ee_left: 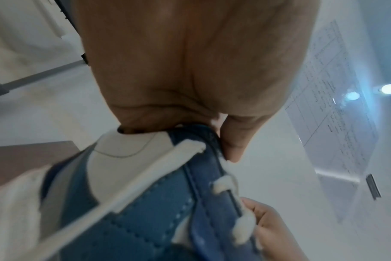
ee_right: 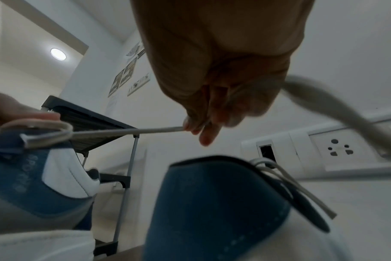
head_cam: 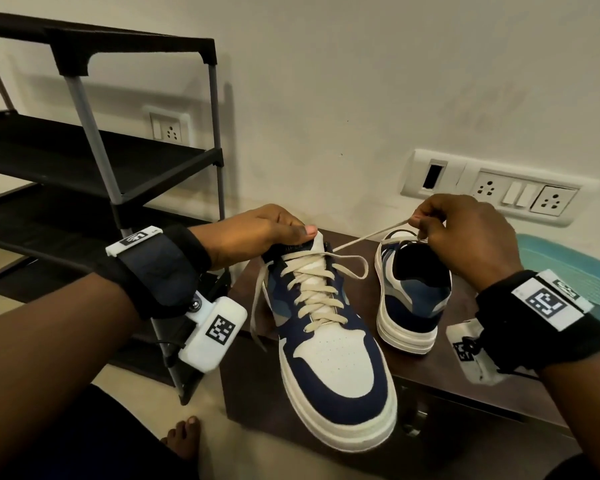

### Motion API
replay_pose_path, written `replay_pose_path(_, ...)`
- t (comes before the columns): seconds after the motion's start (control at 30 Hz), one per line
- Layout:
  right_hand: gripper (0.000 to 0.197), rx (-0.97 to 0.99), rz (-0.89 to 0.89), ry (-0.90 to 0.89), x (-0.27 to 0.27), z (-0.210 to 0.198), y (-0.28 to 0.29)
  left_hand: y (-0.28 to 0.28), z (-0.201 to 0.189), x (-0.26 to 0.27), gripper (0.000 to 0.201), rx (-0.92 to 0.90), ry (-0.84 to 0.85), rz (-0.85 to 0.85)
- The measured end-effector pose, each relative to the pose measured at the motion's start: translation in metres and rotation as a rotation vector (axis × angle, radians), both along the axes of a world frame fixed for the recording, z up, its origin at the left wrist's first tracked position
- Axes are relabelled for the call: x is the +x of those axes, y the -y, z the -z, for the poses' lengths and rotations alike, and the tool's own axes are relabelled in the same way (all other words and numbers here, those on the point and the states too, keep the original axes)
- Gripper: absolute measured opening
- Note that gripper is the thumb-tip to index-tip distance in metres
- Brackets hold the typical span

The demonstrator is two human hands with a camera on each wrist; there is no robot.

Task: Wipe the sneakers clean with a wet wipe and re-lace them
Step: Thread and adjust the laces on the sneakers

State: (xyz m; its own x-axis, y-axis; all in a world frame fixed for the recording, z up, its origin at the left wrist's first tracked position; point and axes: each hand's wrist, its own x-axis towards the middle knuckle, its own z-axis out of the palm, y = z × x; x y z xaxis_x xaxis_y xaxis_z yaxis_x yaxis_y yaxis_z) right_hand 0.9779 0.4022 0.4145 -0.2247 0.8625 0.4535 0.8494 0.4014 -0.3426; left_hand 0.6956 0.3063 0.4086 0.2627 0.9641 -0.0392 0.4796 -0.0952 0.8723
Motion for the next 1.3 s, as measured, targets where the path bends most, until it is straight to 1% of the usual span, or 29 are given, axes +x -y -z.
replay_pose_path(0.07, 0.007, -0.054, -0.064, -0.078, 0.002, 0.002, -0.001, -0.001, 0.001, -0.003, 0.050, -0.001, 0.019, -0.053)
replay_pose_path(0.17, 0.007, -0.037, -0.125, -0.215, 0.005, -0.004, 0.006, -0.003, 0.005, -0.013, 0.062, -0.009, 0.095, -0.168)
replay_pose_path(0.2, 0.005, -0.031, -0.147, -0.260, 0.005, -0.007, 0.010, -0.004, 0.006, -0.015, 0.061, -0.008, 0.124, -0.216)
replay_pose_path(0.3, 0.007, -0.059, -0.249, -0.382, -0.007, -0.011, 0.029, -0.005, 0.007, -0.016, 0.047, -0.021, 0.212, -0.351)
replay_pose_path(0.4, 0.012, -0.172, -0.383, -0.435, -0.030, -0.008, 0.055, -0.005, 0.006, -0.010, 0.040, -0.011, 0.242, -0.421)
replay_pose_path(0.47, 0.015, -0.315, -0.468, -0.387, -0.048, 0.000, 0.075, -0.006, 0.007, -0.007, 0.039, 0.007, 0.240, -0.436)
replay_pose_path(0.53, 0.023, -0.393, -0.514, -0.264, -0.067, 0.014, 0.091, -0.008, 0.009, -0.007, 0.041, 0.008, 0.265, -0.432)
replay_pose_path(0.63, 0.036, -0.342, -0.479, -0.126, -0.090, 0.038, 0.094, -0.008, 0.010, -0.006, 0.045, -0.012, 0.326, -0.431)
replay_pose_path(0.73, 0.042, -0.343, -0.436, -0.123, -0.107, 0.053, 0.087, -0.006, 0.011, 0.000, 0.040, -0.048, 0.414, -0.411)
replay_pose_path(0.8, 0.041, -0.366, -0.430, -0.150, -0.115, 0.058, 0.086, -0.005, 0.011, 0.002, 0.038, -0.053, 0.416, -0.395)
replay_pose_path(0.9, 0.035, -0.340, -0.441, -0.142, -0.123, 0.062, 0.085, -0.005, 0.012, 0.001, 0.037, -0.057, 0.398, -0.408)
replay_pose_path(0.97, 0.033, -0.308, -0.492, -0.120, -0.124, 0.060, 0.091, -0.007, 0.012, 0.000, 0.035, -0.069, 0.440, -0.406)
replay_pose_path(1.0, 0.028, -0.311, -0.552, -0.060, -0.124, 0.061, 0.097, -0.007, 0.011, 0.000, 0.033, -0.071, 0.471, -0.402)
replay_pose_path(1.07, 0.017, -0.321, -0.721, 0.174, -0.124, 0.070, 0.118, -0.007, 0.009, -0.001, 0.036, -0.061, 0.544, -0.429)
replay_pose_path(1.1, 0.018, -0.335, -0.798, 0.281, -0.124, 0.078, 0.130, -0.008, 0.007, -0.002, 0.038, -0.057, 0.582, -0.449)
replay_pose_path(1.13, 0.021, -0.350, -0.852, 0.339, -0.124, 0.085, 0.141, -0.008, 0.006, -0.003, 0.035, -0.054, 0.602, -0.469)
replay_pose_path(1.2, 0.030, -0.339, -0.880, 0.361, -0.125, 0.094, 0.149, -0.009, 0.005, -0.006, 0.029, -0.049, 0.595, -0.495)
replay_pose_path(1.3, 0.031, -0.317, -0.857, 0.358, -0.119, 0.096, 0.142, -0.008, 0.007, -0.007, 0.028, -0.042, 0.593, -0.511)
